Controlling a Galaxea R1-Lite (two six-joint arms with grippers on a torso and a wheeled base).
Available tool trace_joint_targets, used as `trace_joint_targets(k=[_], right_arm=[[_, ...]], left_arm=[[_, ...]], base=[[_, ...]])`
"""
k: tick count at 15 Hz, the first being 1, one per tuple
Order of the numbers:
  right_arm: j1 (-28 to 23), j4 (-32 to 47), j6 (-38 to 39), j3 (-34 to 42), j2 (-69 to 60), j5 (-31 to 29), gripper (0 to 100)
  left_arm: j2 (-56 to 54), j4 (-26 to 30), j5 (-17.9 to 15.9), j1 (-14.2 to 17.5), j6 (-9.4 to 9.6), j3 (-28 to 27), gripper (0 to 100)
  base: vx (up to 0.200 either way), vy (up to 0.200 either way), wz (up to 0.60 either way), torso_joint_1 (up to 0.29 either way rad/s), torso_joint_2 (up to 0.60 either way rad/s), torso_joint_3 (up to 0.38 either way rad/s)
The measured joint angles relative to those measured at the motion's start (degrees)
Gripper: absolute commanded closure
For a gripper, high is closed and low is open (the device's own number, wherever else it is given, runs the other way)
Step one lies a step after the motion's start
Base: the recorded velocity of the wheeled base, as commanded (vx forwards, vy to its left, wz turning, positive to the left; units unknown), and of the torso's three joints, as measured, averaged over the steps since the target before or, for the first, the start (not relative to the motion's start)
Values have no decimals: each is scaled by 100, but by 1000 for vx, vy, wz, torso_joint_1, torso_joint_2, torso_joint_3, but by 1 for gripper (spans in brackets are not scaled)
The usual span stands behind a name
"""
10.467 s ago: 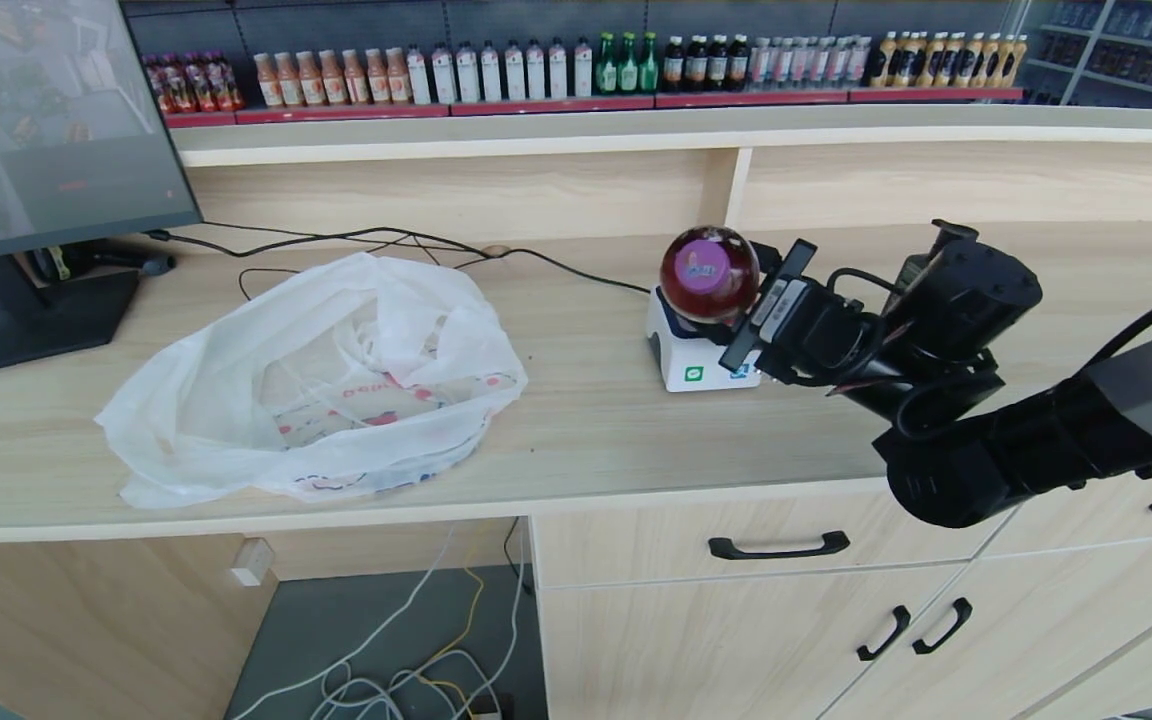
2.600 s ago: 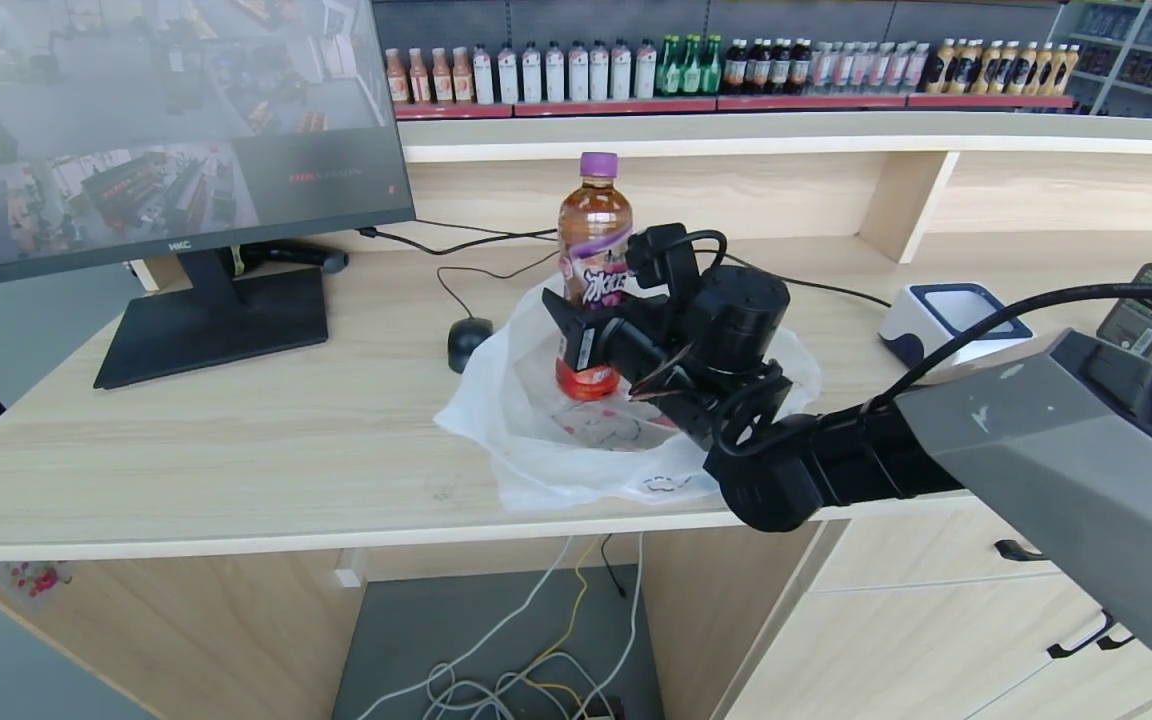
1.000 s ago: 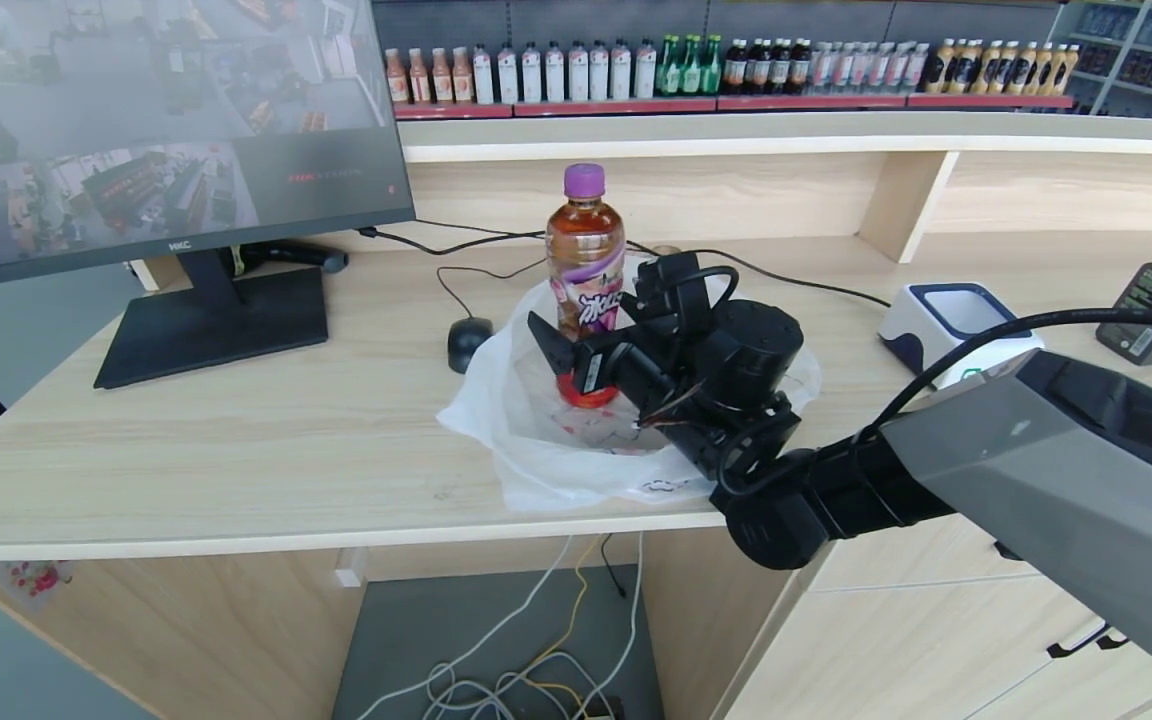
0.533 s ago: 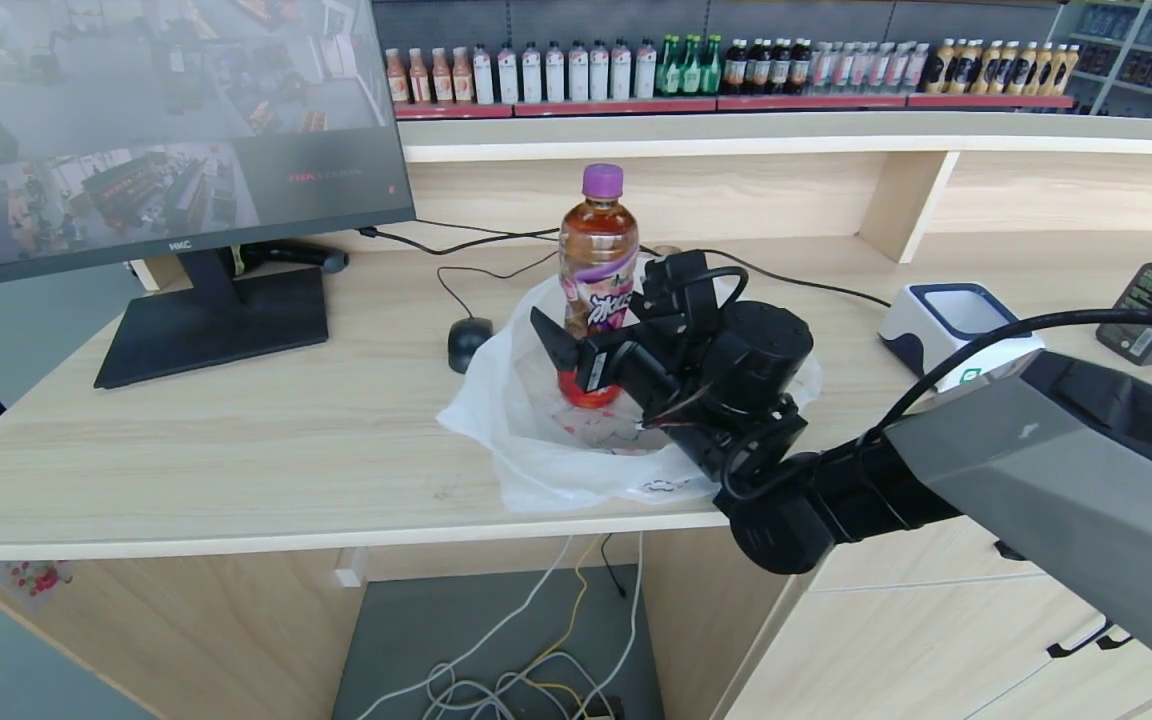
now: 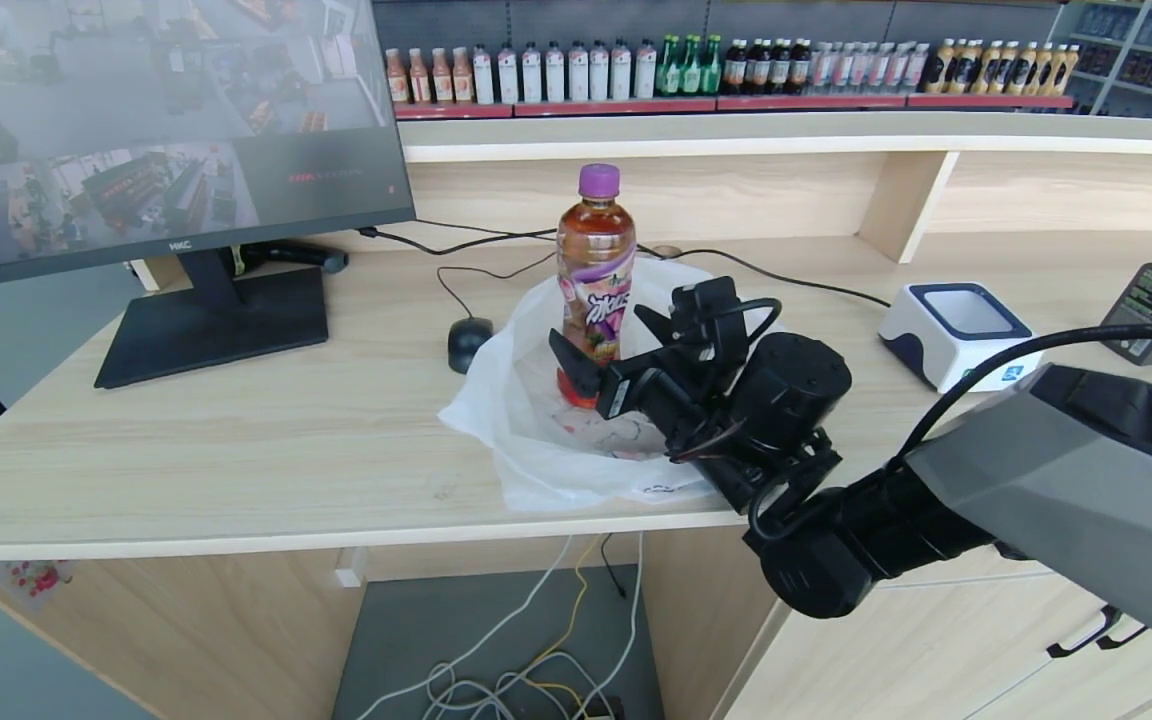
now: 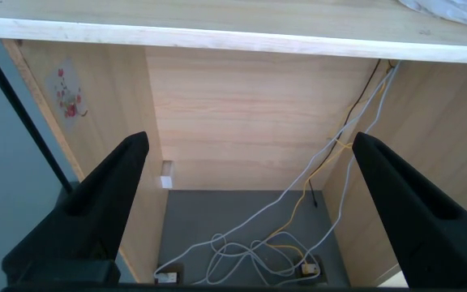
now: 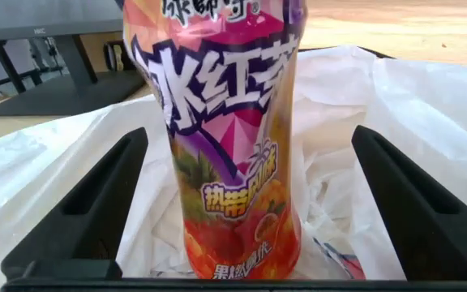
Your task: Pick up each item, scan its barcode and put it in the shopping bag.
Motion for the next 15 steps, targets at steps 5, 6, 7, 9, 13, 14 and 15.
trace_joint_targets(k=[5, 6, 7, 9, 13, 14, 15], right_arm=[[-5, -433, 4, 708, -245, 9, 0], [-5, -507, 4, 887, -332, 11, 0], [-5, -558, 9, 1036, -428, 15, 0], [-5, -578, 17, 1237, -627, 30, 0], [1, -630, 15, 1727, -1122, 6, 0], [0, -758, 15, 1910, -1237, 0, 0], [-27, -855, 13, 2139, -1335, -7, 0]], left_arm=[[0, 0, 0, 0, 0, 0, 0], [0, 0, 0, 0, 2, 0, 0], [0, 0, 0, 0, 2, 0, 0], [0, 2, 0, 0, -2, 0, 0], [0, 0, 0, 0, -4, 0, 0], [0, 0, 0, 0, -6, 0, 0], [0, 0, 0, 0, -4, 0, 0]], base=[[0, 0, 0, 0, 0, 0], [0, 0, 0, 0, 0, 0], [0, 0, 0, 0, 0, 0], [0, 0, 0, 0, 0, 0], [0, 0, 0, 0, 0, 0], [0, 0, 0, 0, 0, 0], [0, 0, 0, 0, 0, 0]])
